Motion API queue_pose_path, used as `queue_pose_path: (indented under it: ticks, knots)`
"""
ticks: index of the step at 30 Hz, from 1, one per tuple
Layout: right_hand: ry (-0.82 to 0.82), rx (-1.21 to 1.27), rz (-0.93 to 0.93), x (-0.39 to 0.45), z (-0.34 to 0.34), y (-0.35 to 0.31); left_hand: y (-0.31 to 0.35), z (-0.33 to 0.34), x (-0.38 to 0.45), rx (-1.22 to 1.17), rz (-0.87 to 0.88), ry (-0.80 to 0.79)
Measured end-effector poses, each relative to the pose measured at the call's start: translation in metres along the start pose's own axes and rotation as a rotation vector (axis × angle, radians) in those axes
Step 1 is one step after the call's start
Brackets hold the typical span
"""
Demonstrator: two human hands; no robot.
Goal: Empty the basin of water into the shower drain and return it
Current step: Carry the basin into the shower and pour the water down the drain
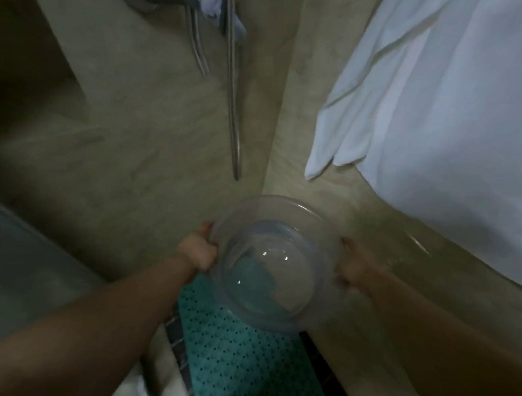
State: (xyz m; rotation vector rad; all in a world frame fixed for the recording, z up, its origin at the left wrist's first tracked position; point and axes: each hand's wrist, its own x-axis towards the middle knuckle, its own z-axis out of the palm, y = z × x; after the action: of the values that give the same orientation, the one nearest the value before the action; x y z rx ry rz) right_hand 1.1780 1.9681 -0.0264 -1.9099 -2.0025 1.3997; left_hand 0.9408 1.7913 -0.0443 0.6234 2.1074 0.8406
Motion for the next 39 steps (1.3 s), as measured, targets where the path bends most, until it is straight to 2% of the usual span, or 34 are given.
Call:
queue_pose_path:
  ticks: [5, 11, 16, 23, 27, 32, 39]
  knots:
    - [-0.095, -0.079, -0.082, 0.077, 0.024, -0.012, -0.008, 0.002, 0.044, -0.055, -0.126, 0.04]
    - [-0.256, -0.121, -0.152, 0.185, 0.06, -0.021, -0.035, 0.029, 0.11, -0.129, -0.319, 0.198]
    - [-0.324, -0.164, -0.105, 0.251, 0.094, -0.005, -0.069, 0.062, 0.164, -0.215, -0.43, 0.245]
    - [-0.31, -0.143, -0.016, 0.357, 0.168, 0.063, -0.144, 0.12, 0.273, -0.265, -0.481, 0.147]
    - [-0.273, -0.192, -0.006, 0.414, 0.216, 0.111, -0.199, 0.164, 0.332, -0.202, -0.463, 0.141]
    - [-0.22, -0.267, -0.089, 0.474, 0.27, 0.165, -0.255, 0.212, 0.394, -0.189, -0.458, 0.156]
    - [-0.189, -0.174, 0.01, 0.54, 0.335, 0.225, -0.322, 0.264, 0.473, -0.137, -0.418, 0.135]
